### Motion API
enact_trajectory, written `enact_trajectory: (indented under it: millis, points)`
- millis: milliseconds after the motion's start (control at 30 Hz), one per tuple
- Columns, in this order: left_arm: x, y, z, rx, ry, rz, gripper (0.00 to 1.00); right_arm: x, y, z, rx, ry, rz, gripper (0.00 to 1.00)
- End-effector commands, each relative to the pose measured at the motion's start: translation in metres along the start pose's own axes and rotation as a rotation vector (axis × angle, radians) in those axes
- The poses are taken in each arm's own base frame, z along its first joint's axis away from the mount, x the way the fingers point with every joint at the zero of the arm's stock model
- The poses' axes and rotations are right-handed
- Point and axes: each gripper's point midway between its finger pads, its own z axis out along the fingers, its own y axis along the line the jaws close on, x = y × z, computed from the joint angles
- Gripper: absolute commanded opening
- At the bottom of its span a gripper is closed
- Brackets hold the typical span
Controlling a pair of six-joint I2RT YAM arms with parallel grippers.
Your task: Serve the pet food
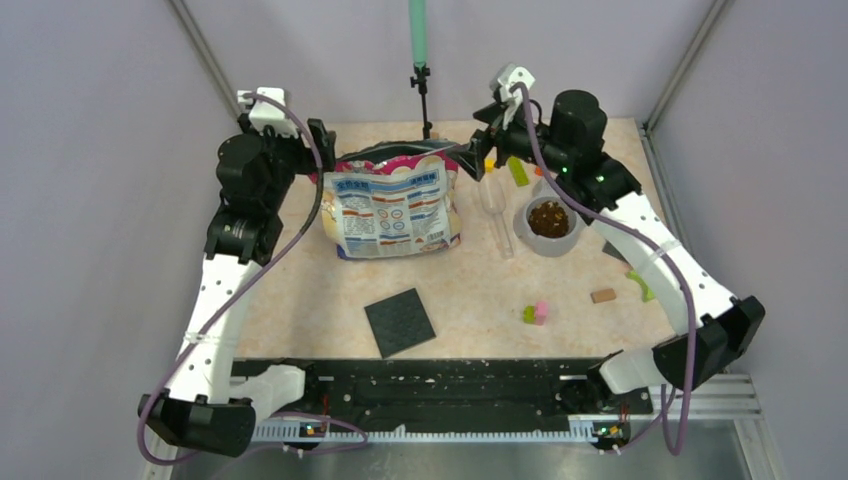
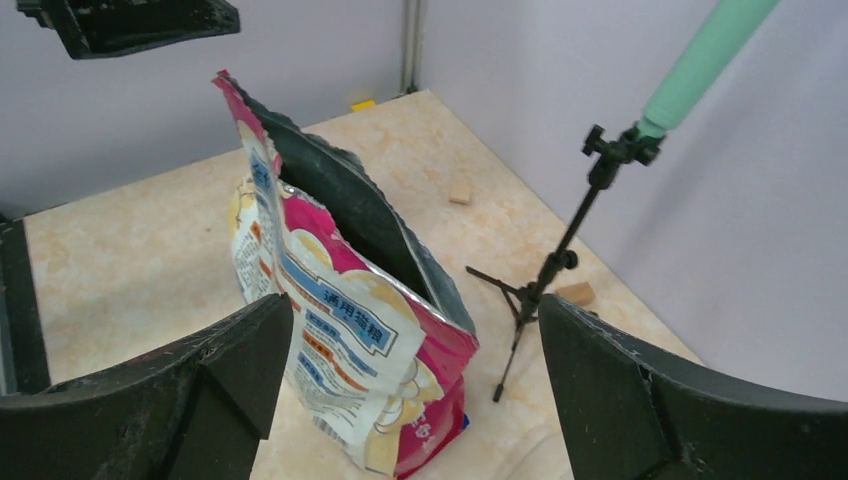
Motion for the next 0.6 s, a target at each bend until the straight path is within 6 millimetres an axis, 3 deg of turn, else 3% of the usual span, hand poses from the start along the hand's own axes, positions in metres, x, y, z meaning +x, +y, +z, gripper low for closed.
enact_trajectory:
  millis: [0, 133, 267, 367, 467, 567]
  points:
    - [-0.040, 0.027, -0.021, -0.173, -0.089, -0.088, 0.89, -0.029, -0.016, -0.039, 0.186, 0.018, 0.029, 0.96]
    - [-0.040, 0.067, -0.050, -0.434, -0.051, -0.142, 0.92, -0.017, -0.043, -0.082, 0.425, 0.159, 0.043, 0.97]
    - [-0.016, 0.093, -0.088, -0.647, 0.060, -0.201, 0.94, 0.019, -0.069, -0.137, 0.740, 0.340, 0.133, 0.97]
    - [0.003, 0.091, -0.104, -0.660, 0.110, -0.241, 0.95, 0.050, -0.075, -0.164, 0.865, 0.478, 0.140, 0.98]
    - [0.023, 0.079, -0.111, -0.606, 0.106, -0.310, 0.94, 0.069, -0.077, -0.180, 0.985, 0.506, 0.217, 0.98]
    - [0.067, 0.078, -0.122, -0.681, 0.266, -0.385, 0.94, 0.084, -0.076, -0.185, 1.072, 0.509, 0.312, 0.98]
